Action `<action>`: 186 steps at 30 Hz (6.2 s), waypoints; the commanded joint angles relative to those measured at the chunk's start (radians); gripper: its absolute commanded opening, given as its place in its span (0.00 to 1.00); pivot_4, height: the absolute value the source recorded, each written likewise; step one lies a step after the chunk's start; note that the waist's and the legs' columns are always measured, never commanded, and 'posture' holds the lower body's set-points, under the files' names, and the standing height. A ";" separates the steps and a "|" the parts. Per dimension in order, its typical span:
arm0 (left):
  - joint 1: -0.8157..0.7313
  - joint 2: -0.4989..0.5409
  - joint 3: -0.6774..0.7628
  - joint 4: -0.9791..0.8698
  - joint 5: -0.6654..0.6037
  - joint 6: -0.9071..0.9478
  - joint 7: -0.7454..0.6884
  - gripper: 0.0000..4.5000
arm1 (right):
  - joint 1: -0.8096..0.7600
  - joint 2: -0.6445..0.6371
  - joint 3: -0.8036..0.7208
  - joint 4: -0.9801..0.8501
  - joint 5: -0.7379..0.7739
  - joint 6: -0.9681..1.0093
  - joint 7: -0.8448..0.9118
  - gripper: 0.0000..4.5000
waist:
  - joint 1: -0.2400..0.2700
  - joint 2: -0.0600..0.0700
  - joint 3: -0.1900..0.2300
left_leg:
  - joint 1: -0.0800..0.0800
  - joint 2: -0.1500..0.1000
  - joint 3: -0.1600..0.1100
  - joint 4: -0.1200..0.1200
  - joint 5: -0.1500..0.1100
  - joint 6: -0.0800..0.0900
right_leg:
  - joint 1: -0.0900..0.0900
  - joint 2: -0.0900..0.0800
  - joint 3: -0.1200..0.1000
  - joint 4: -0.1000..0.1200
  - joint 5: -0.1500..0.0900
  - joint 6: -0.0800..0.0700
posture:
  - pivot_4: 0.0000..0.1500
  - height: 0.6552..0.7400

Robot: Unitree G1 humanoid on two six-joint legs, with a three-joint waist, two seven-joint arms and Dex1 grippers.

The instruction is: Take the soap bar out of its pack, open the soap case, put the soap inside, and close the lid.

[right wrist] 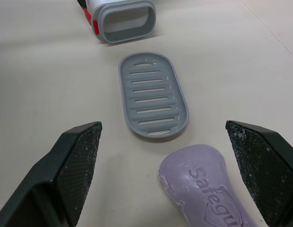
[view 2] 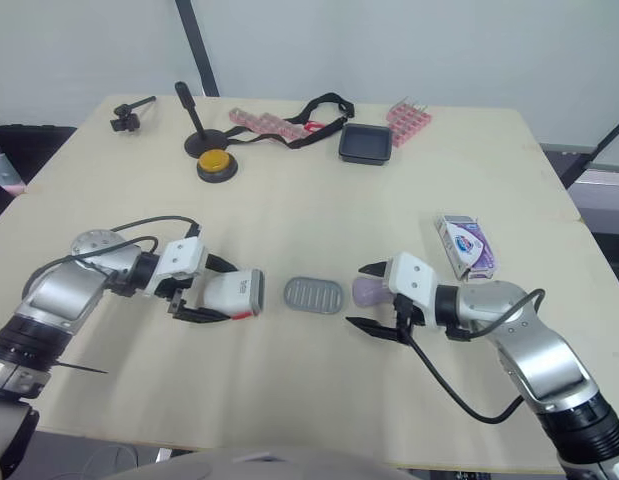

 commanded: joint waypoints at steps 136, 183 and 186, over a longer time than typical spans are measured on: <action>0.261 -0.027 0.178 -0.332 -0.131 -0.023 0.278 1.00 | -0.760 0.125 0.544 0.101 -0.243 0.597 0.157 0.45 | -0.001 0.000 0.000 | 0.002 0.001 0.000 0.007 0.000 0.000 | -0.003 0.002 0.002 0.009 0.000 0.000 | 1.00 0.99; 0.164 -0.044 0.210 -0.169 -0.202 -0.022 0.162 1.00 | 0.012 0.149 -0.164 -0.079 0.089 0.103 0.079 0.99 | 0.010 -0.002 -0.001 | 0.000 0.001 0.001 0.007 0.000 0.000 | -0.005 0.001 0.002 0.009 0.000 -0.001 | 1.00 0.99; 0.146 -0.040 0.210 -0.148 -0.207 -0.024 0.149 1.00 | 0.037 0.151 -0.180 -0.101 0.144 0.103 0.078 0.99 | 0.000 -0.002 -0.001 | 0.000 0.001 0.001 0.007 0.000 0.000 | -0.005 0.001 0.002 0.009 0.000 -0.001 | 1.00 0.99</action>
